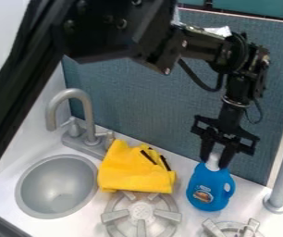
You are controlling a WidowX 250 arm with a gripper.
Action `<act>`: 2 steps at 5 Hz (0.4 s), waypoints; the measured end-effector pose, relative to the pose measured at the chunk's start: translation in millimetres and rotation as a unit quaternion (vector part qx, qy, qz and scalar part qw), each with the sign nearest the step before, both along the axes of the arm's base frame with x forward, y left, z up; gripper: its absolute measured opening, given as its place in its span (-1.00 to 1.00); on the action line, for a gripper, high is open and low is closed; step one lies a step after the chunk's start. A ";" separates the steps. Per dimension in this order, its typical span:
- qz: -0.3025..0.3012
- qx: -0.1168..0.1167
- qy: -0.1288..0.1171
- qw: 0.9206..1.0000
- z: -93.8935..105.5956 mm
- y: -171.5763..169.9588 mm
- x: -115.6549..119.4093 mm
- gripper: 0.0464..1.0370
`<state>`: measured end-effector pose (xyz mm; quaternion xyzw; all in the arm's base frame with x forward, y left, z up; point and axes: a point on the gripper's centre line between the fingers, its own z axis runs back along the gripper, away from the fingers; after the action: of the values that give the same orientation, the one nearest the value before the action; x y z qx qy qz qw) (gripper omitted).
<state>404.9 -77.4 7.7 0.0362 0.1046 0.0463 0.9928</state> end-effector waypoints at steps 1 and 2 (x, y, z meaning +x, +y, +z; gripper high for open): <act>0.006 0.000 0.008 1.000 -4.2 -4.1 2.4 -0.11; 0.011 -0.005 0.028 1.000 -13.4 -6.2 -0.6 0.52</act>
<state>404.3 -83.6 -5.7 0.0309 0.1326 0.0555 0.9891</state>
